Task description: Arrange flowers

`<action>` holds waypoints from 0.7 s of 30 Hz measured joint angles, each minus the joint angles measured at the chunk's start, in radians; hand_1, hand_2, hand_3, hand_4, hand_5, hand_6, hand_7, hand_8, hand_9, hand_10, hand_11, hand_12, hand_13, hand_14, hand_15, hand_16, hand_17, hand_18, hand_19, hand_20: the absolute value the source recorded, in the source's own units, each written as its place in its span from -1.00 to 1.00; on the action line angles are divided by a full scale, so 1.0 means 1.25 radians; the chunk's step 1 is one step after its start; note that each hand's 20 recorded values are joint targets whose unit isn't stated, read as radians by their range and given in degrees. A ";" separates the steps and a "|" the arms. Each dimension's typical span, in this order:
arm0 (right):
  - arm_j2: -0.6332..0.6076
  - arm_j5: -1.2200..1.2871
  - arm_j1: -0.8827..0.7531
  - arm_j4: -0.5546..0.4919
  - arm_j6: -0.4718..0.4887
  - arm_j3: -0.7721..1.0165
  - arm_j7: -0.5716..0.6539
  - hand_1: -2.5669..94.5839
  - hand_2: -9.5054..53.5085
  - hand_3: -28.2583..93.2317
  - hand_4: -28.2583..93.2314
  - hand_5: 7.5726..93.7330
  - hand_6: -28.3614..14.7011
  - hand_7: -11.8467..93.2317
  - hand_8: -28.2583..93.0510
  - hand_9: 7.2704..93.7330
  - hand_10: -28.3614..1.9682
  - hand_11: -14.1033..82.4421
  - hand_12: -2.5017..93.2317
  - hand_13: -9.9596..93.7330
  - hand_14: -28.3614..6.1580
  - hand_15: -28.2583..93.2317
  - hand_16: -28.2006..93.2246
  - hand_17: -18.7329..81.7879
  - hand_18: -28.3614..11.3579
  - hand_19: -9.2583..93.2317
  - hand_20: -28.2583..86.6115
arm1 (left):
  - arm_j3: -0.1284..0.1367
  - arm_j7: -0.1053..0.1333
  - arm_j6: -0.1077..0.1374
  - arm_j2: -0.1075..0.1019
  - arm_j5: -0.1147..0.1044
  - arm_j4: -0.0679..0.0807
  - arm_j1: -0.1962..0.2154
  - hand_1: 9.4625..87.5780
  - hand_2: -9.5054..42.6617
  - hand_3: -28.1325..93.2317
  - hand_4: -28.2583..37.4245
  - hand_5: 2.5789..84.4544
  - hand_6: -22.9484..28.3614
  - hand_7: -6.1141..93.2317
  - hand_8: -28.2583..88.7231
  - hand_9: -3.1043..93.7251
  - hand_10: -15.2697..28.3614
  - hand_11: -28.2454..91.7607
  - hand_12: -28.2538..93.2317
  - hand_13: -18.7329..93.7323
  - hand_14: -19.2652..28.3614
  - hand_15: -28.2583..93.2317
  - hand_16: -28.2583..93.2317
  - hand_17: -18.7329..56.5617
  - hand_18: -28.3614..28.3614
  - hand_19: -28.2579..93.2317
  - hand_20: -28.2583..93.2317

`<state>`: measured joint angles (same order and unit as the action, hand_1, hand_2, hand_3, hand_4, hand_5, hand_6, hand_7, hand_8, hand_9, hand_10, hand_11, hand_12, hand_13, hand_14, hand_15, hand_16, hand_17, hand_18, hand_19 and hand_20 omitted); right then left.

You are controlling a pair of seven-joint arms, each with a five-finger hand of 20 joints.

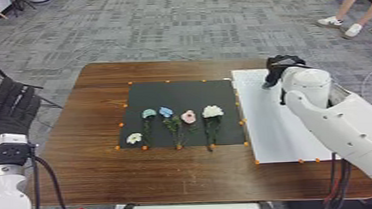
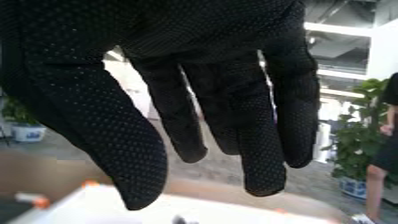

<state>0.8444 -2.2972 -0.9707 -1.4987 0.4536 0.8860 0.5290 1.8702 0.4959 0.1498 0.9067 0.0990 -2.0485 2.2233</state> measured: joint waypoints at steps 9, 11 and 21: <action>0.011 0.005 0.002 0.040 0.000 -0.016 -0.011 -0.05 -1.00 0.86 -1.00 -0.30 0.06 -0.57 -0.71 -0.33 0.03 -0.38 -0.72 0.11 -0.10 0.45 -0.25 -0.20 -0.74 0.57 0.03 | 0.000 -0.001 -0.011 0.001 0.005 0.000 0.001 -0.65 -0.15 0.65 -1.00 -0.07 0.13 -0.68 -0.65 -0.26 0.30 -0.25 -0.36 -0.26 0.34 -0.19 -0.58 -0.62 0.38 -0.23 -0.35; 0.014 0.005 0.003 0.047 0.002 -0.023 -0.020 -0.04 -1.00 0.86 -1.00 -0.31 0.08 -0.57 -0.72 -0.32 0.04 -0.38 -0.73 0.12 -0.10 0.44 -0.25 -0.20 -0.74 0.57 0.03 | -0.002 -0.001 -0.013 0.001 0.006 0.000 0.000 -0.65 -0.15 0.65 -1.00 -0.07 0.13 -0.68 -0.66 -0.26 0.30 -0.25 -0.36 -0.26 0.34 -0.19 -0.58 -0.62 0.38 -0.23 -0.35; 0.036 0.006 0.007 0.066 0.024 -0.050 -0.023 0.07 -1.00 0.75 -1.00 -0.02 0.21 -0.50 -0.74 0.06 0.04 -0.33 -0.68 0.27 0.09 0.41 -0.02 -0.14 -0.75 0.60 0.05 | -0.007 -0.001 -0.015 0.001 0.007 0.001 -0.005 -0.66 -0.15 0.65 -1.00 -0.07 0.13 -0.68 -0.66 -0.26 0.29 -0.25 -0.35 -0.25 0.33 -0.19 -0.57 -0.62 0.38 -0.23 -0.35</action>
<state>0.8899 -2.2898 -0.9626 -1.4160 0.4840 0.8241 0.5006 1.8609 0.4944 0.1313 0.9077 0.1080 -2.0479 2.2170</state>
